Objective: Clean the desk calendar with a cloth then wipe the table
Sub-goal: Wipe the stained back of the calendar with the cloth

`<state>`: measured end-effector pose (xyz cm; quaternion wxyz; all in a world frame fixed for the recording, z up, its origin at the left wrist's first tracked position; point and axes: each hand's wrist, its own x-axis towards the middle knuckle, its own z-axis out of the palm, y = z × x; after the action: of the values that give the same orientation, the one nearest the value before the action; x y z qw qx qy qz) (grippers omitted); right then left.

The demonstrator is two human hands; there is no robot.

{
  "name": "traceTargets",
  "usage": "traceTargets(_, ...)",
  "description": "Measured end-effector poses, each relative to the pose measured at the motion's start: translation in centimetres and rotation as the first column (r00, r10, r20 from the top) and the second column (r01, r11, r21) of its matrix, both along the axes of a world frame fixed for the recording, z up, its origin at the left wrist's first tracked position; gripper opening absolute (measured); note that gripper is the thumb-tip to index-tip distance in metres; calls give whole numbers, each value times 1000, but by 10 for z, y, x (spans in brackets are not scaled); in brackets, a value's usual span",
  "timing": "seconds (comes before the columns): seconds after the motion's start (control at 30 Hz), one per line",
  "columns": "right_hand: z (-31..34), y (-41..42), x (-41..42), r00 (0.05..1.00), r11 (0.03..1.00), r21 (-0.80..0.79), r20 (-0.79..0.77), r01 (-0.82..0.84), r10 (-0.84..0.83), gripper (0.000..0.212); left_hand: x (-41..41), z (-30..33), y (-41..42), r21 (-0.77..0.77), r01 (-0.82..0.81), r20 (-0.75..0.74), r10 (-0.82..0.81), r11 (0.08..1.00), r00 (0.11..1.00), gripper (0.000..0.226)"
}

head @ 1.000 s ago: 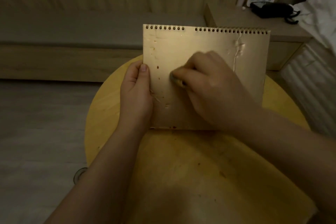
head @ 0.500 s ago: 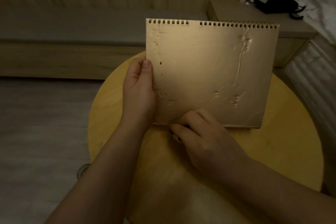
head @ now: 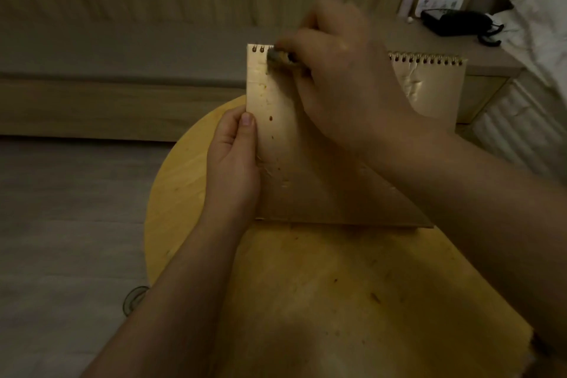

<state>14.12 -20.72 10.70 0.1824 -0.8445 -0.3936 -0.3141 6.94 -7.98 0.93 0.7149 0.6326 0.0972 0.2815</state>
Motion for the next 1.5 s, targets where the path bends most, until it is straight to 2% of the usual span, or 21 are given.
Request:
traceTargets(0.17, 1, 8, -4, 1000, 996, -84, 0, -14, 14, 26, 0, -3, 2, -31, 26, -22, -26, 999, 999, 27)
traceTargets(0.27, -15, 6, -18, 995, 984, -159, -75, -76, 65, 26, 1, -3, 2, -70, 28, -20, -30, 997, 999, 28)
traceTargets(0.4, -43, -5, -44, 981, 971, -192, -154, -144, 115, 38, 1, -3, 2, -107, 42, -14, -44, 993, 999, 26)
traceTargets(0.5, -73, -16, -68, 979, 969, -198, -170, -145, 111, 15, 1, -3, 2, -97, 9, -14, -11, 995, 1000, 29)
traceTargets(0.57, -93, -22, -82, 972, 968, -192, -197, -164, 126, 6, 1, -3, 3, -72, -13, -21, 12, 997, 1000, 32)
traceTargets(0.7, -120, -30, -99, 963, 958, -196, -213, -207, 165, 7, 2, -4, 3, -61, -18, -28, 16, 998, 999, 29)
traceTargets(0.83, -114, -31, -90, 960, 964, -155, -214, -217, 182, 6, 1, -2, 1, -70, -9, -27, 7, 997, 1000, 29)
traceTargets(1.03, -51, -11, -36, 983, 983, -46, -66, -176, 173, 21, -2, -1, -1, -116, 66, 11, -65, 991, 998, 27)
traceTargets(1.2, -8, 8, 3, 980, 985, 125, 175, -118, 95, 16, -2, 0, 0, -9, 8, 4, -8, 1000, 1000, 33)
traceTargets(1.3, -18, 9, 4, 949, 988, 24, 282, -153, 140, 21, -1, 0, 1, -4, 9, 2, -9, 1000, 1000, 32)
traceTargets(1.37, -36, 4, -4, 952, 985, -75, 253, -156, 170, 27, -1, -2, 1, -27, 14, 8, -14, 1000, 1000, 31)
traceTargets(1.5, -70, -10, -29, 972, 984, -107, 170, -144, 161, 35, 0, -2, 0, -86, 32, 5, -32, 996, 999, 28)
